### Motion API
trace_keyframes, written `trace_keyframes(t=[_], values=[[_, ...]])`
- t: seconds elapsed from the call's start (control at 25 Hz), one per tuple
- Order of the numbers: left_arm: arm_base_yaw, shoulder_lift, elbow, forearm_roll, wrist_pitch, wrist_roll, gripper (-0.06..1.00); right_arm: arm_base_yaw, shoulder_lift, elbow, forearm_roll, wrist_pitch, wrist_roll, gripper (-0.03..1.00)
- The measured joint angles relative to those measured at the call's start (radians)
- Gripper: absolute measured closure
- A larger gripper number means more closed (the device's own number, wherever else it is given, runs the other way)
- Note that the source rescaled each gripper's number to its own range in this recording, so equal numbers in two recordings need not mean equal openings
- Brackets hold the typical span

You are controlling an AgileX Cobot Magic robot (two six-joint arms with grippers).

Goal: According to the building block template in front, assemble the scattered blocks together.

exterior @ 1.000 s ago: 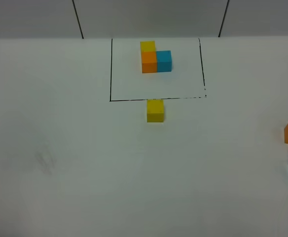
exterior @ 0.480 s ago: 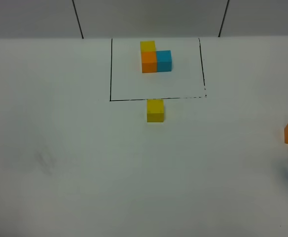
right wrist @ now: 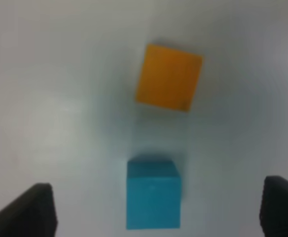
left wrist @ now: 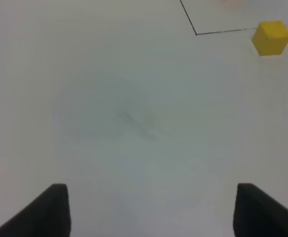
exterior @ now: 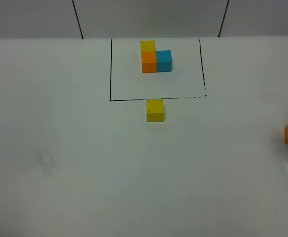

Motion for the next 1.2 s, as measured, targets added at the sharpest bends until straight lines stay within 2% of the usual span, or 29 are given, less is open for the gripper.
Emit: trace_keyframes(t=[0.28, 0.44, 0.88, 1.2], values=[[0.000, 0.000, 0.000, 0.000, 0.000, 0.000, 0.44, -0.099, 0.008, 0.000, 0.077, -0.042, -0.071, 0.26], [0.000, 0.000, 0.000, 0.000, 0.000, 0.000, 0.44, -0.103, 0.056, 0.000, 0.119, -0.073, -0.105, 0.26], [0.000, 0.000, 0.000, 0.000, 0.000, 0.000, 0.44, -0.103, 0.288, -0.001, 0.120, -0.198, -0.119, 0.26], [0.000, 0.000, 0.000, 0.000, 0.000, 0.000, 0.44, -0.103, 0.375, -0.001, 0.123, -0.267, -0.131, 0.26]])
